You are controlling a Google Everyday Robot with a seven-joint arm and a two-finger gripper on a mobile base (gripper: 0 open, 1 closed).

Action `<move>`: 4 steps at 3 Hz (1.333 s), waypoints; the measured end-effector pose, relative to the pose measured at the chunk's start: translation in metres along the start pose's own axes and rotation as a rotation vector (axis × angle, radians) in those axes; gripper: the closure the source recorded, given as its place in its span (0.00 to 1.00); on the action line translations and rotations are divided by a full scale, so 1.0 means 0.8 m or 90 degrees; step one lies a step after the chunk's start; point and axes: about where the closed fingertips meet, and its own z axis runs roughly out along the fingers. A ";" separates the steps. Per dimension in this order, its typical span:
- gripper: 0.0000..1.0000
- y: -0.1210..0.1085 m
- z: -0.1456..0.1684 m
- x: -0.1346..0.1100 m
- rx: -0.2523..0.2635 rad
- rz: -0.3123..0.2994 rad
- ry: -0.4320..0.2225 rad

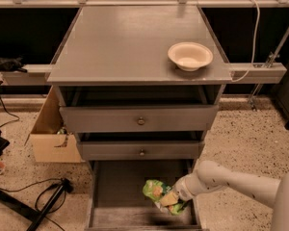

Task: Place green rice chip bag into bottom drawer

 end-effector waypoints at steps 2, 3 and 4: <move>0.27 0.000 0.000 0.000 0.000 0.000 0.000; 0.00 0.000 0.000 0.000 0.000 0.000 0.000; 0.00 0.000 0.000 0.000 0.000 0.000 0.000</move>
Offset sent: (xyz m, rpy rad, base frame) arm 0.0000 0.0000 0.0000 0.0000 0.0000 0.0000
